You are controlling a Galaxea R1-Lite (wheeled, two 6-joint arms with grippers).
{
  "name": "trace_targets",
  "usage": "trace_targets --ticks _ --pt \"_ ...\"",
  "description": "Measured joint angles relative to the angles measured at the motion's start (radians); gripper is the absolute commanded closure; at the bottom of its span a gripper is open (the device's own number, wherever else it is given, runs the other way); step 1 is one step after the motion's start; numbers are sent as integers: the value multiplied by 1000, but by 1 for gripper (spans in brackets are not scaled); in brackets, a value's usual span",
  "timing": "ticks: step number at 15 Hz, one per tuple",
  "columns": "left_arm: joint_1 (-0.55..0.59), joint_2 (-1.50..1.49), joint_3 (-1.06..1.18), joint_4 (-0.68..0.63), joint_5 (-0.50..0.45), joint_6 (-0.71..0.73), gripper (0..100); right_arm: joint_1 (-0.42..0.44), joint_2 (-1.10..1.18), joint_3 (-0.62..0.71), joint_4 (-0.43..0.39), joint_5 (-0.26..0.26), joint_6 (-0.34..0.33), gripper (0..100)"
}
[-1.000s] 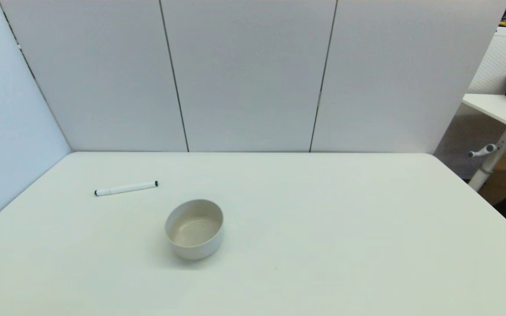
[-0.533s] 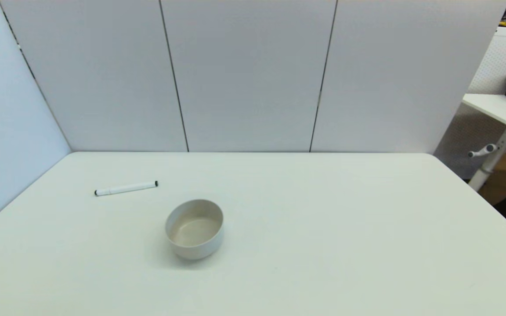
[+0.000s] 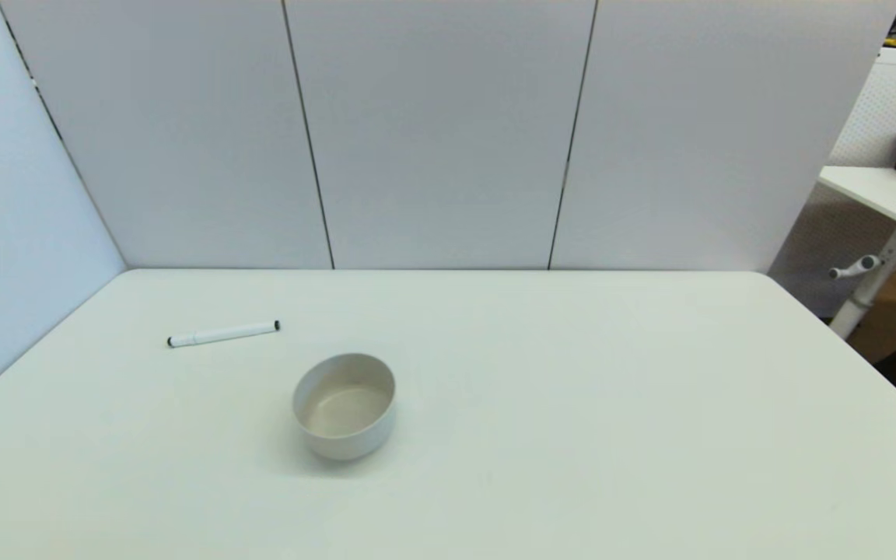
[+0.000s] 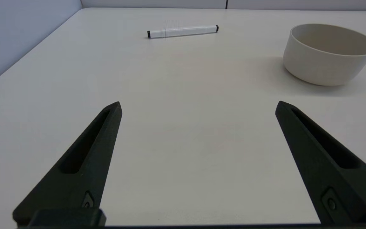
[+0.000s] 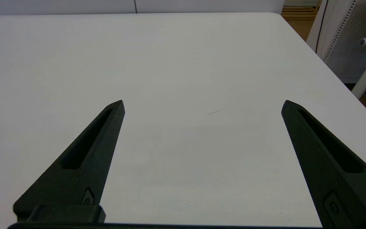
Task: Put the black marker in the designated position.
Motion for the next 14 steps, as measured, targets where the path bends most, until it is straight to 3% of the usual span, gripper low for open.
trace_targets --ticks 5,14 --pt "4 229 -135 0 27 21 0 0 0 0 0 0 -1 0" --pt "7 1086 -679 5 16 99 0 0 0 0 0 0 0 0"
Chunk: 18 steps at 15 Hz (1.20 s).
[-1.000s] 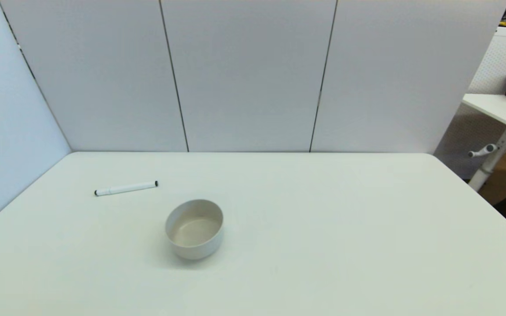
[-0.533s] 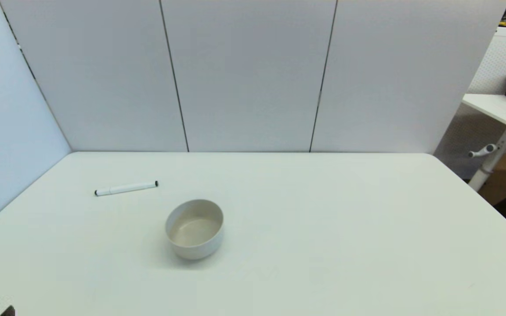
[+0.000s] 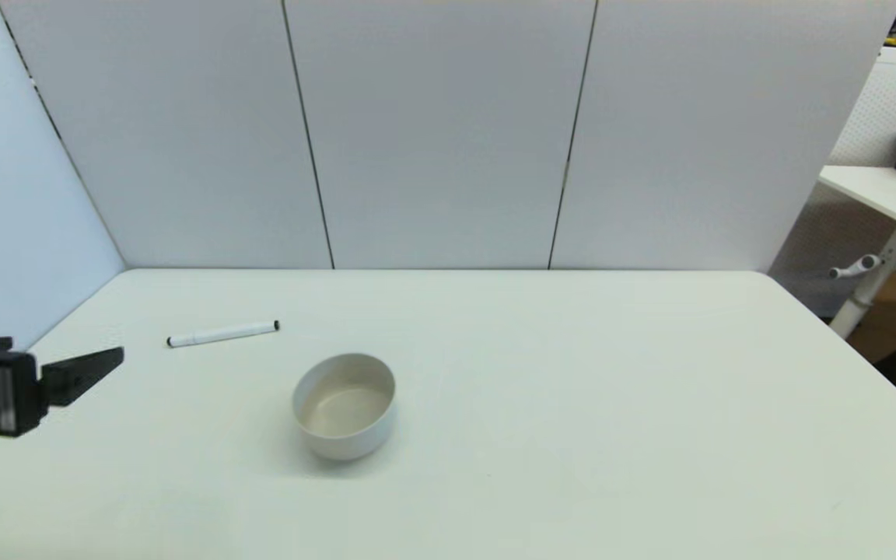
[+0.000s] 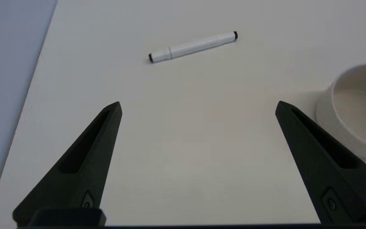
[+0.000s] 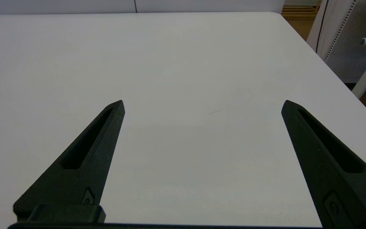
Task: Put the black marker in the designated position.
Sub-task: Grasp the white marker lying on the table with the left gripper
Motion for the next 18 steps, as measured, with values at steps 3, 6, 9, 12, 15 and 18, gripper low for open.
trace_targets --ticks 3,6,9,12,15,18 --pt "-14 230 -161 35 -30 25 0 0 0 0 0 0 0 0" --pt "-22 409 -307 113 -85 120 0 0 0 0 -1 0 -1 0" --pt "5 563 -466 257 -181 283 0 0 0 0 0 0 0 0" --pt "81 694 -619 402 -307 523 0 0 0 0 0 0 0 0" --pt "179 799 -724 486 -476 765 0 0 0 0 0 0 0 0" --pt "249 876 -786 561 -680 869 0 0 0 0 0 0 0 0"
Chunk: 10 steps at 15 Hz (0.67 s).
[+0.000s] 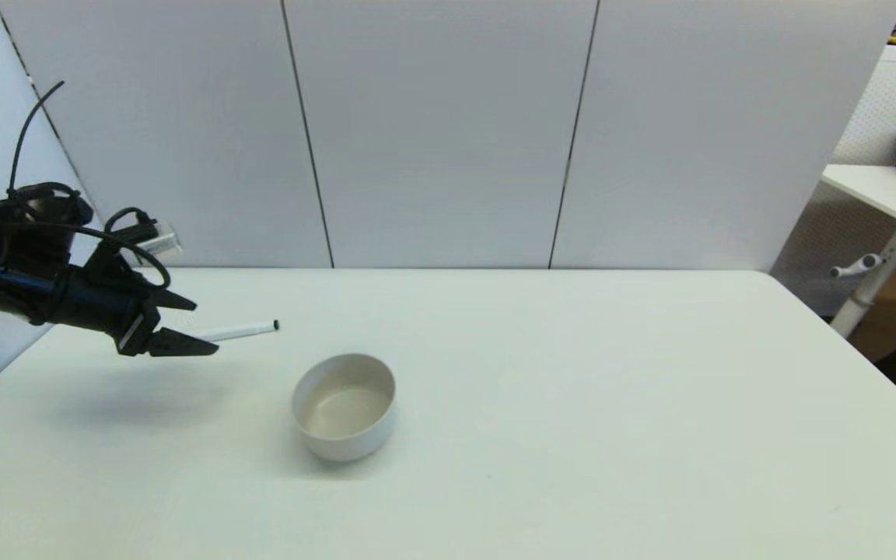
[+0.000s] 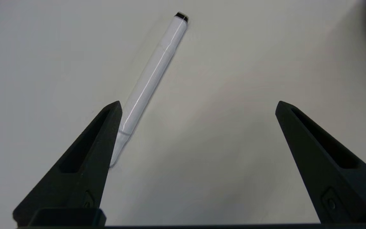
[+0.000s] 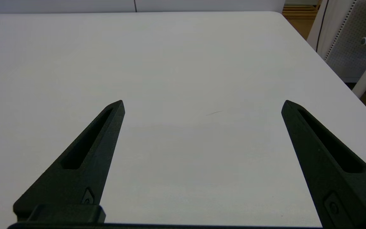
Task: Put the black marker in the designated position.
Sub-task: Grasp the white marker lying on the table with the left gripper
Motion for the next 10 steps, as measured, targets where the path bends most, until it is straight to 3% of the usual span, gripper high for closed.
trace_targets --ticks 5,10 --pt "52 110 -64 9 -202 75 0 0 0 0 0 0 0 0" --pt "69 211 -160 9 -230 193 0 0 0 0 0 0 0 0"
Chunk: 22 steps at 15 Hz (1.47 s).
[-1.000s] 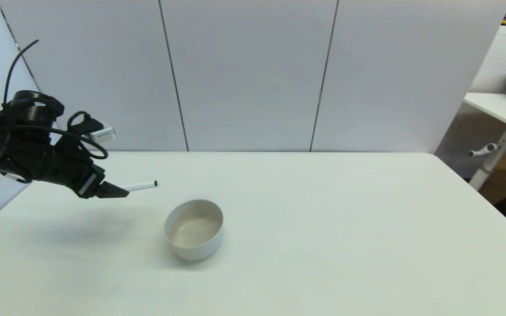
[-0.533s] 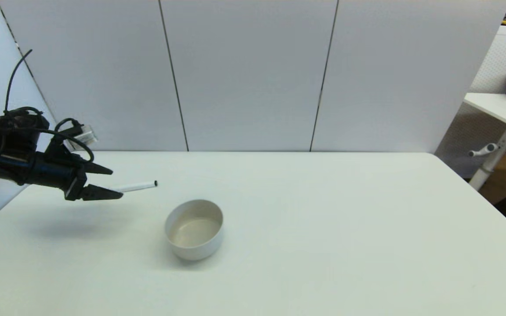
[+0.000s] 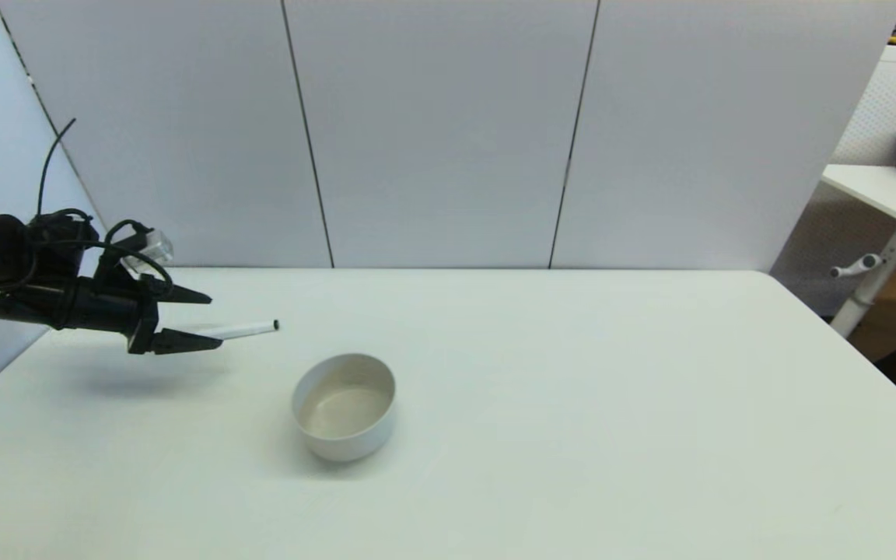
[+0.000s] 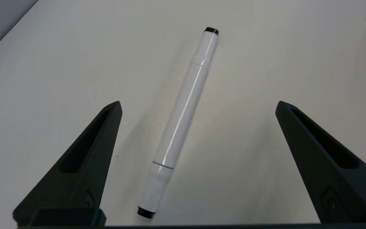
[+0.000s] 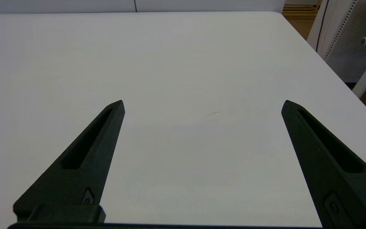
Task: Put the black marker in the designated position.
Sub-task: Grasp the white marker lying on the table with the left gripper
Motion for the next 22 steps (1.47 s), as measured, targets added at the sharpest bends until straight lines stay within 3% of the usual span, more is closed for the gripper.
trace_targets --ticks 5,12,22 --pt "2 67 -61 8 4 40 0 0 0 0 0 0 0 0" --pt "2 99 -120 123 0 35 0 0 0 0 0 0 0 0" --pt "2 137 -143 124 2 35 0 0 0 0 0 0 0 0"
